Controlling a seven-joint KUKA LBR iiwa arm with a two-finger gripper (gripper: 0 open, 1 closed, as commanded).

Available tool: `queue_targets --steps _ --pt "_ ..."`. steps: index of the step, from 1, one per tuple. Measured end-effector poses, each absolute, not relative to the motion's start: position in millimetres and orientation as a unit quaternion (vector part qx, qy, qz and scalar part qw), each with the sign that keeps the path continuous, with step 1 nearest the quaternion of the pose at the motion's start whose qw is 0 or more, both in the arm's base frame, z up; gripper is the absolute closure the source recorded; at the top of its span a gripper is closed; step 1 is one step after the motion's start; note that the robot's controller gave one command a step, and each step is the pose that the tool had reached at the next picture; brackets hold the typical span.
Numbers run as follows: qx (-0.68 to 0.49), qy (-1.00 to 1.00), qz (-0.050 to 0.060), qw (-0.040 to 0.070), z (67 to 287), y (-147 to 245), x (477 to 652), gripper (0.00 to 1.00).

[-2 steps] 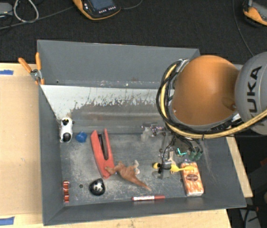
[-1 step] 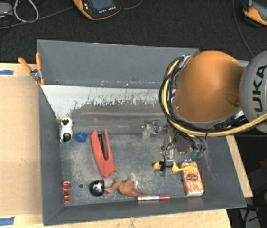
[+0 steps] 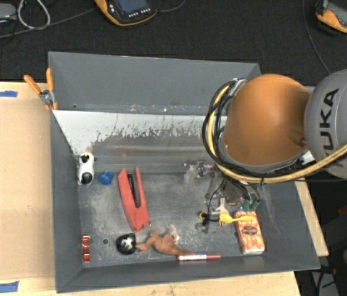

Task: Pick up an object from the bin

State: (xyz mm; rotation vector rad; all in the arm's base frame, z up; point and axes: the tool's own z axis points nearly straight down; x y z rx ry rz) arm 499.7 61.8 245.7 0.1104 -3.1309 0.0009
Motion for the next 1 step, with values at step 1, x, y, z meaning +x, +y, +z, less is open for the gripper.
queue_targets --steps 1 --pt "0.035 -0.999 0.000 0.007 240.5 15.9 476.9 0.00"
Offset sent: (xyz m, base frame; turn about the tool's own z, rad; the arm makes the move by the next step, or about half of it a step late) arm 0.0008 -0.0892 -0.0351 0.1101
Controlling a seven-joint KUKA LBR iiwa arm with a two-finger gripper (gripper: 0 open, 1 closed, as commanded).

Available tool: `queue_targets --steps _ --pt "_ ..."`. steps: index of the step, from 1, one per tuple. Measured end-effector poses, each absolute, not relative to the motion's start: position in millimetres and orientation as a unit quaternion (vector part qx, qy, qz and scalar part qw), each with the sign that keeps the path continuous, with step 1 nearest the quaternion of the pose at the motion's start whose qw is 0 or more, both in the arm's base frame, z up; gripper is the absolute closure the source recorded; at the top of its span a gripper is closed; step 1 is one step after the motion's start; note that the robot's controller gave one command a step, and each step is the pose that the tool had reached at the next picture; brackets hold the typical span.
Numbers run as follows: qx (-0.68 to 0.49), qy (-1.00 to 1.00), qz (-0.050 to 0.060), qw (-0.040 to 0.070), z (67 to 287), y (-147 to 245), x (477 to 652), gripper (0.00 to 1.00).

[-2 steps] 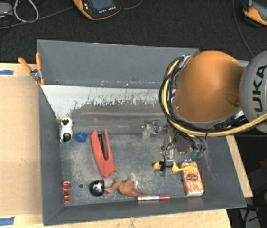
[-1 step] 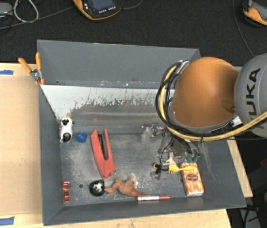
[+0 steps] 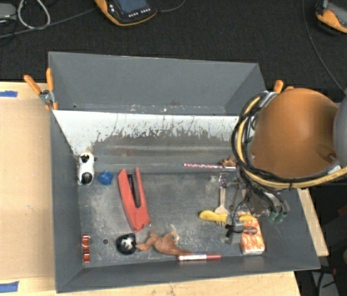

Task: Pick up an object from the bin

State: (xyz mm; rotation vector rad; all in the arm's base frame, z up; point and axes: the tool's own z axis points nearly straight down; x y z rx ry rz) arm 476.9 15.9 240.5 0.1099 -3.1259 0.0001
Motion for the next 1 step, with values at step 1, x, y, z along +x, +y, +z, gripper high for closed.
queue_targets --steps 1 --pt "-0.016 -1.000 -0.001 0.007 215.3 -21.3 496.4 0.00"
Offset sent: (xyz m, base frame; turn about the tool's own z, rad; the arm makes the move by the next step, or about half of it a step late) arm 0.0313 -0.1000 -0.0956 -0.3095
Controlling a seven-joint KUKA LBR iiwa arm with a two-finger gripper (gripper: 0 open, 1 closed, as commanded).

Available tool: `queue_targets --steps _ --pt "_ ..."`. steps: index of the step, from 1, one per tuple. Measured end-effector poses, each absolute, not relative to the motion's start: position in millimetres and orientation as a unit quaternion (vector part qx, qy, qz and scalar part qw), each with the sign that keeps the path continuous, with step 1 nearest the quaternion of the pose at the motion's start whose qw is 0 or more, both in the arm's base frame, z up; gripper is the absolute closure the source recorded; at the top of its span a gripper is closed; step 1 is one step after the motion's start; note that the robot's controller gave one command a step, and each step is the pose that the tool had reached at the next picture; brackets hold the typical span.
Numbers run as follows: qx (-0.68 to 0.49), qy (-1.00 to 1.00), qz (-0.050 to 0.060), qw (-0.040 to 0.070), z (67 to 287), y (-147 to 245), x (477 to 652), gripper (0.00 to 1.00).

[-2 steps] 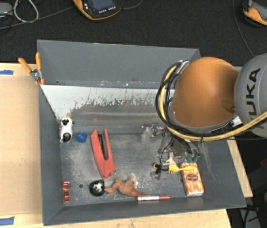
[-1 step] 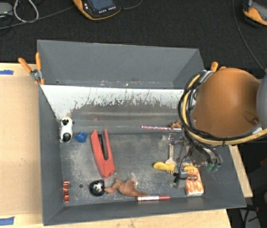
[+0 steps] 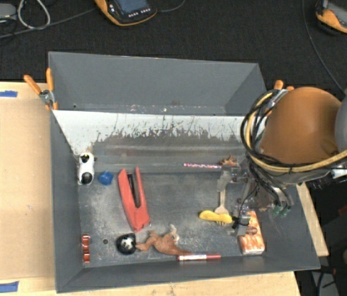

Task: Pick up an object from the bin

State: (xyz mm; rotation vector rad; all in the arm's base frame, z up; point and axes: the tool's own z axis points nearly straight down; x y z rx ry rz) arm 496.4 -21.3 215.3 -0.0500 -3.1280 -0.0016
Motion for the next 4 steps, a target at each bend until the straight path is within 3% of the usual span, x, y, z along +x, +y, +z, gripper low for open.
queue_targets --steps 1,2,3,4 --pt "0.107 -0.994 -0.001 0.007 175.0 -55.5 504.3 0.00" --pt "0.164 -0.987 -0.002 0.007 150.3 -65.5 499.4 0.00" --pt "0.005 -1.000 0.000 0.008 125.2 -86.9 496.3 0.00" --pt "0.035 -0.999 -0.001 0.009 116.1 -106.6 490.1 0.00"
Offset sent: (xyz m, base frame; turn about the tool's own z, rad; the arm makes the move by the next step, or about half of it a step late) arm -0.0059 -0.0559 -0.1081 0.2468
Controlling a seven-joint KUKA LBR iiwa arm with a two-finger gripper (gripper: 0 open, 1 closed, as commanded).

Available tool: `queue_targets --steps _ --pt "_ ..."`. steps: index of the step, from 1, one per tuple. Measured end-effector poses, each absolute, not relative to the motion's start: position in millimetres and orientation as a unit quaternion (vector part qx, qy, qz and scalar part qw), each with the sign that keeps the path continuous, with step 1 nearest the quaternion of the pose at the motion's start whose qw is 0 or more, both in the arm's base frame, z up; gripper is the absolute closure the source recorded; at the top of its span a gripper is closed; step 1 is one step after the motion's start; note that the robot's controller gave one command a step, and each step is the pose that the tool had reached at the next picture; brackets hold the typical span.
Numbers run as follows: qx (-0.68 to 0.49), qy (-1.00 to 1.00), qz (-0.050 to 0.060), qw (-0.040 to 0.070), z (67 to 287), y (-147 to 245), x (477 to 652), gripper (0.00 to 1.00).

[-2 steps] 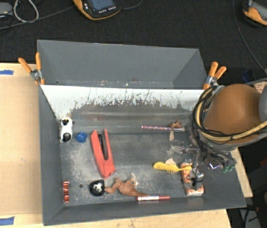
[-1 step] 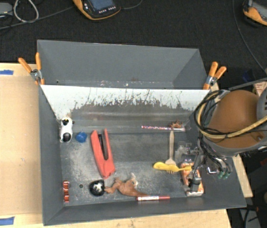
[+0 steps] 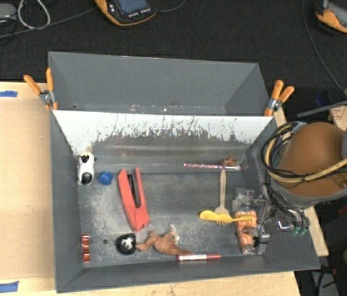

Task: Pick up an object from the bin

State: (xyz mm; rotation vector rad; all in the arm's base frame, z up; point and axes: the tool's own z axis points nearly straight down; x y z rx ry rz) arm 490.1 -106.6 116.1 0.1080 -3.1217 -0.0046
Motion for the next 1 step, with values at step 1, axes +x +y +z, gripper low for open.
queue_targets --steps 1 --pt "-0.092 -0.996 0.000 0.008 78.2 -142.2 522.2 1.00"
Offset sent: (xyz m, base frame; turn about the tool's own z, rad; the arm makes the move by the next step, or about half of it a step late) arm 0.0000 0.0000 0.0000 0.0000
